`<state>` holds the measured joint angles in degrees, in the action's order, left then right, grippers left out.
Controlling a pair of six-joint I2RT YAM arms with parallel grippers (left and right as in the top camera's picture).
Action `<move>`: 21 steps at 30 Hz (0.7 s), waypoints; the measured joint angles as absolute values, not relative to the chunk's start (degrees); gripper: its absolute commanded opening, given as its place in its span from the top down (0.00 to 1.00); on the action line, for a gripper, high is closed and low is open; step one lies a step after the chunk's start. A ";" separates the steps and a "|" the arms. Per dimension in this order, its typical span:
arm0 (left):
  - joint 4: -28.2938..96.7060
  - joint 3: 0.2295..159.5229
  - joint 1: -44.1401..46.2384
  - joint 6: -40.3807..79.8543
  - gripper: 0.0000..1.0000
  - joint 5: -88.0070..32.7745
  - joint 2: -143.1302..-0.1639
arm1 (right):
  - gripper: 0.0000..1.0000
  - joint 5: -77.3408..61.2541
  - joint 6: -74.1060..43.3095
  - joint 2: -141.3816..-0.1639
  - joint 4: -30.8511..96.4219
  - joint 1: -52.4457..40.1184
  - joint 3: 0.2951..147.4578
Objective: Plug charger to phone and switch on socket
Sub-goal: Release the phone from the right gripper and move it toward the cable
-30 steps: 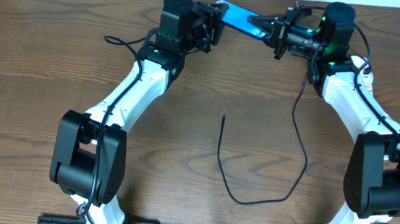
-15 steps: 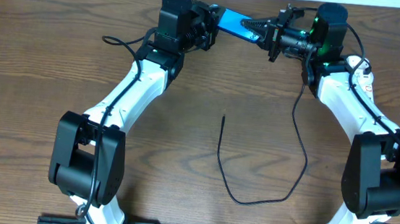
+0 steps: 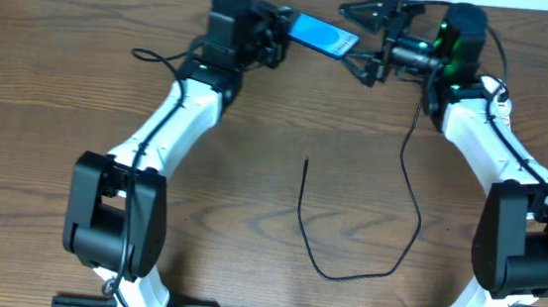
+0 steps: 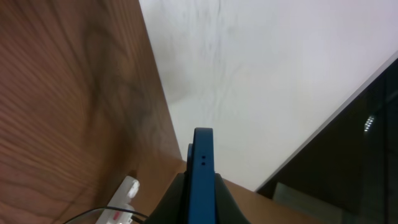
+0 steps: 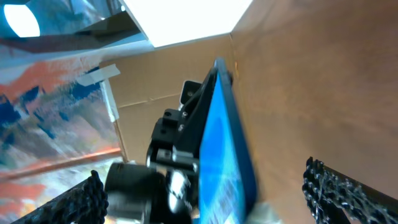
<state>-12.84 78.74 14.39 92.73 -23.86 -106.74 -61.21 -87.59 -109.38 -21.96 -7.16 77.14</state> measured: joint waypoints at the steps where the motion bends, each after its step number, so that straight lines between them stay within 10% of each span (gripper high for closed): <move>1: -12.84 78.74 13.21 92.75 0.93 -25.43 -106.74 | 0.01 -61.76 -85.30 -109.38 -21.93 -6.15 77.14; 21: -13.10 78.74 -8.93 64.86 0.93 -80.25 -106.72 | 0.04 -58.04 -66.19 -109.38 -9.10 -7.51 78.15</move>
